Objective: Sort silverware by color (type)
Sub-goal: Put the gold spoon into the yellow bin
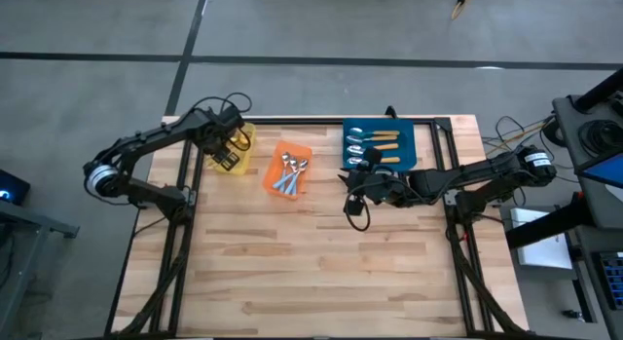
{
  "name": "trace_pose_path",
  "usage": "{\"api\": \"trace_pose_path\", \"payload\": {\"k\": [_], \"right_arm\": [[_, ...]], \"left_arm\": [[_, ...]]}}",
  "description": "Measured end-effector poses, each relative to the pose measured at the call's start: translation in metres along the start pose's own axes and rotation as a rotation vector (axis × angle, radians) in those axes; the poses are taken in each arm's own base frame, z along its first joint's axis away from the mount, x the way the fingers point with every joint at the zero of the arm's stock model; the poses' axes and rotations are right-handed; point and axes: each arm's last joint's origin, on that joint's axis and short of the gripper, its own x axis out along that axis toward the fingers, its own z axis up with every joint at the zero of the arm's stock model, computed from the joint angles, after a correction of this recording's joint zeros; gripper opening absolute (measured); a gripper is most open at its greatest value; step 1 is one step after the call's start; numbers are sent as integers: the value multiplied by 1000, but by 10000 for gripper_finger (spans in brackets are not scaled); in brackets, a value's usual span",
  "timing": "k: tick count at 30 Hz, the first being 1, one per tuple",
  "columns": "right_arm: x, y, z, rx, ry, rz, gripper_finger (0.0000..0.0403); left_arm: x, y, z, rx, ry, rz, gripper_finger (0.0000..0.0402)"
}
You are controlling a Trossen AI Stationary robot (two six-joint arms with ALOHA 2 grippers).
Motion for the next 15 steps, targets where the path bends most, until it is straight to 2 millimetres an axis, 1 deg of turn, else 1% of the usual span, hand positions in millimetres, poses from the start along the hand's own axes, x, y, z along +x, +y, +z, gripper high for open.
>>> {"api": "trace_pose_path", "payload": {"k": [6,15], "right_arm": [[0,0,0,0,0,0,68],[0,0,-1,-15,1,1,68]], "left_arm": [[4,0,0,9,46,4,123],[13,5,-3,-17,83,7,123]]}}
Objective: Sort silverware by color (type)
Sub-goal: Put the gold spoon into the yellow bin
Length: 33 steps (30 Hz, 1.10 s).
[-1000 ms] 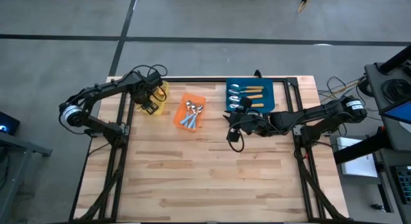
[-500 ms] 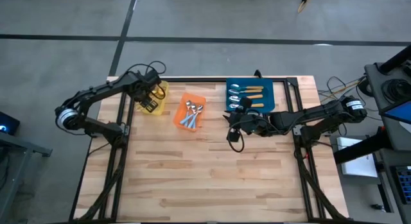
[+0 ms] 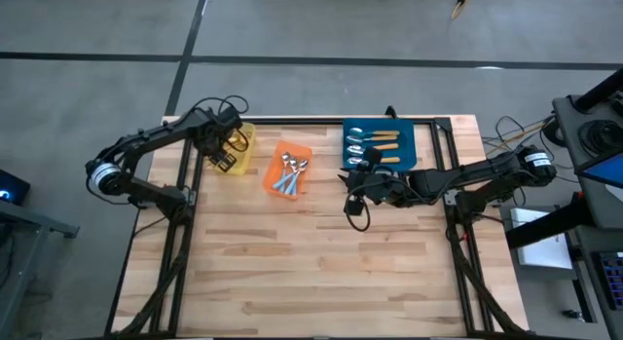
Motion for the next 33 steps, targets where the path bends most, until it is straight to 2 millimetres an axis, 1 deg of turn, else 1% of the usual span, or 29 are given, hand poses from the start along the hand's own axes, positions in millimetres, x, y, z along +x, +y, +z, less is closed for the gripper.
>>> {"api": "trace_pose_path", "payload": {"k": [12,21,33], "right_arm": [[0,0,0,-4,0,0,68],[0,0,0,-6,0,0,68],[0,0,0,-13,0,-1,68]], "left_arm": [[4,1,-3,-8,29,-17,115],[13,-2,-10,-2,70,-13,114],[14,-2,-10,-1,72,-13,114]]}}
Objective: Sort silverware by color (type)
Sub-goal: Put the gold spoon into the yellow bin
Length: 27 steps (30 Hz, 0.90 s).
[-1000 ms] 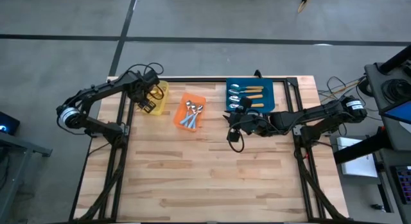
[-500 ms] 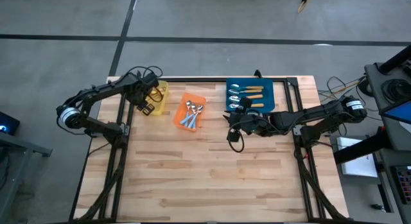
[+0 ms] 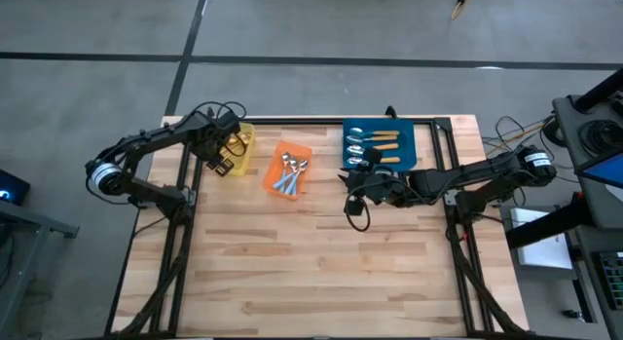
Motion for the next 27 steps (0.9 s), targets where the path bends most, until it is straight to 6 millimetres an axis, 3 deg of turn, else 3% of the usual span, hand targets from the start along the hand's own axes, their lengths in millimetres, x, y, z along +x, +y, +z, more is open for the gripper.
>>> {"api": "trace_pose_path", "payload": {"k": [12,22,27], "right_arm": [[0,0,0,-3,0,0,68],[0,0,0,-3,0,0,68],[0,0,0,-3,0,-1,68]], "left_arm": [[-1,0,1,-7,-4,0,110],[-1,0,0,-19,-2,6,25],[-2,1,0,-28,-6,5,5]]}}
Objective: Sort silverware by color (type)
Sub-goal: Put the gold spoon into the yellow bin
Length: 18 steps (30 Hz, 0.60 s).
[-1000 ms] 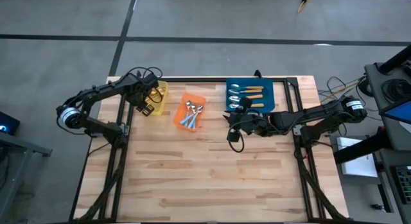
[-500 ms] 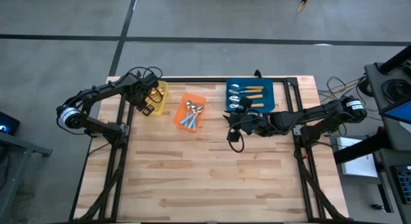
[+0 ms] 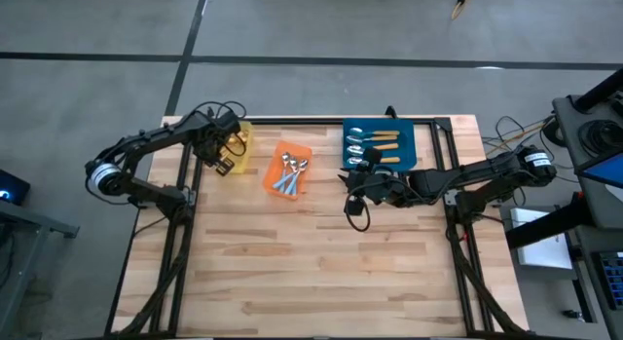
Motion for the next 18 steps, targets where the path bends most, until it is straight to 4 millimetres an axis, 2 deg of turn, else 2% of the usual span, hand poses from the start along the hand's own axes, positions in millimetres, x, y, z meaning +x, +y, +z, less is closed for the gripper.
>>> {"api": "trace_pose_path", "payload": {"k": [18], "right_arm": [[0,0,0,-7,0,0,68]], "left_arm": [[-11,4,3,-75,-38,-7,13]]}}
